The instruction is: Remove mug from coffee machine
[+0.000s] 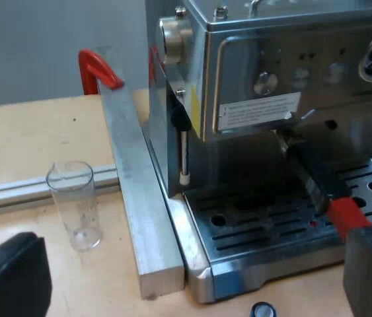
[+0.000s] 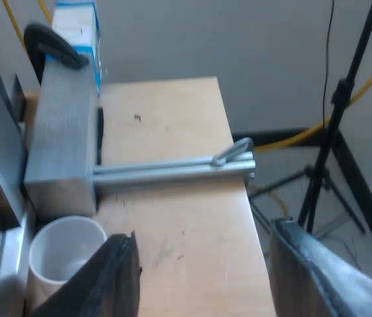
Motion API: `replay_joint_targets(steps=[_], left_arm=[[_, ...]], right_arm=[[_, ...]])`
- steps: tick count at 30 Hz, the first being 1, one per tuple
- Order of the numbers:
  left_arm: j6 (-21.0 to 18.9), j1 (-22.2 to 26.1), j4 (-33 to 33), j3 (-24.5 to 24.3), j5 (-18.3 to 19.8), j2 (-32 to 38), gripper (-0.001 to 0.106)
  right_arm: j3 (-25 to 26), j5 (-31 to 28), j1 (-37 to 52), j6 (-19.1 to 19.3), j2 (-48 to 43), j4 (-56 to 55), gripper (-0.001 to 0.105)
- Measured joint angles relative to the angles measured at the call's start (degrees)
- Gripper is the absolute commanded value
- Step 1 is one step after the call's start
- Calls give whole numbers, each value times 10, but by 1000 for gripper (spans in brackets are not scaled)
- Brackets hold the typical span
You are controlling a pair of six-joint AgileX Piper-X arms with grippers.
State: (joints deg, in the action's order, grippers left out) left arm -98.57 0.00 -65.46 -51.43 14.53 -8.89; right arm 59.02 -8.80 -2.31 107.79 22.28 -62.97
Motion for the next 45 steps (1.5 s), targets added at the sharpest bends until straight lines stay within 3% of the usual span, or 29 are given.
replay_joint_targets(steps=[2, 8, 9, 16, 27, 34, 36, 39, 45], left_arm=[[1, 0, -14, -1, 0, 41, 90], [6, 0, -31, -2, -5, 78, 90], [9, 0, -62, -2, -23, 98, 90], [12, 1, -121, -10, -44, 98, 90], [12, 1, -123, -7, -62, 98, 90], [12, 1, -35, 45, -91, 97, 90], [12, 0, -6, 88, -96, 97, 90], [12, 0, -8, 114, -98, 97, 90], [12, 0, -2, 182, -99, 96, 90]], right_arm=[[2, 0, 0, 8, -21, -3, 48], [3, 0, 0, 11, -104, -56, 48], [3, 0, 0, 11, -129, -74, 48], [5, 0, 0, 3, -224, -101, 48], [-8, 9, 0, -25, -233, -99, 48], [-67, 16, 0, -26, -233, -49, 48], [-88, 17, 0, -26, -233, -32, 48], [-149, 24, 0, -27, -230, -14, 48], [-216, 32, 0, -28, -230, -11, 48]])
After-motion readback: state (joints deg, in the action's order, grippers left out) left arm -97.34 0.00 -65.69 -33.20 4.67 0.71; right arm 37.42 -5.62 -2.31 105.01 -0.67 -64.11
